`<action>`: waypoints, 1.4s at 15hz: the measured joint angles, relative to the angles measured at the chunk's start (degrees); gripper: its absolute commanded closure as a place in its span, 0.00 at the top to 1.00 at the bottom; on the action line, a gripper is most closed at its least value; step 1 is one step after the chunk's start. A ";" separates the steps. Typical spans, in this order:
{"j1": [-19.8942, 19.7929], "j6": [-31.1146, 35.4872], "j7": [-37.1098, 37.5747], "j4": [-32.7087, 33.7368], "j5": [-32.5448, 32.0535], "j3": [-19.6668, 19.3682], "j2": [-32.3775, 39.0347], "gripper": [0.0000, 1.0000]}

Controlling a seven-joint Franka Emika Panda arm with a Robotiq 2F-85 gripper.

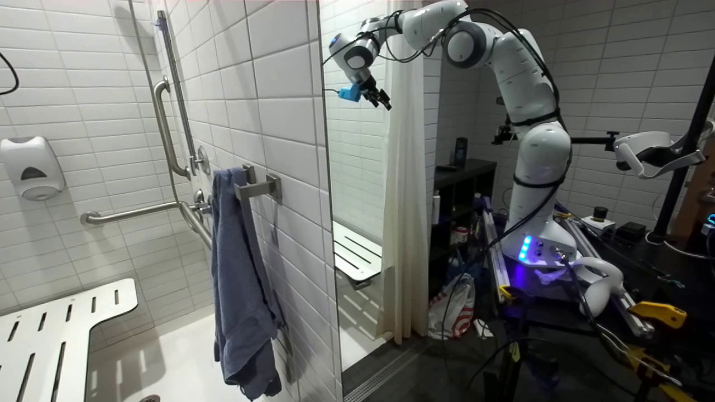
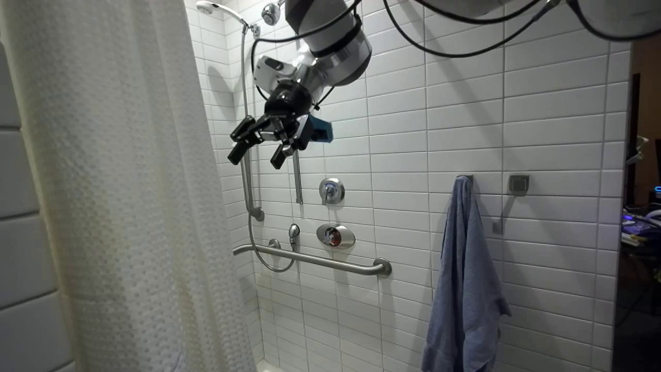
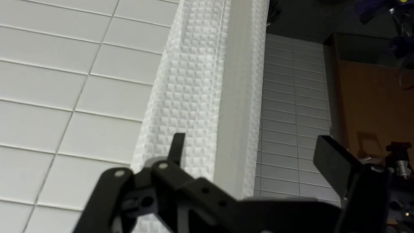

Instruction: Close the shower curtain

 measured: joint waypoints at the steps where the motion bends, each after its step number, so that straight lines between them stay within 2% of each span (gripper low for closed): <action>1: 0.19 -0.35 0.01 1.07 0.02 0.46 1.10 1.00; 10: 3.32 -4.57 1.65 14.35 0.32 4.12 12.97 1.00; 16: 4.66 -11.28 10.03 25.44 1.28 6.03 21.12 1.00; 21: 5.16 -11.30 15.53 29.19 1.41 6.15 22.69 1.00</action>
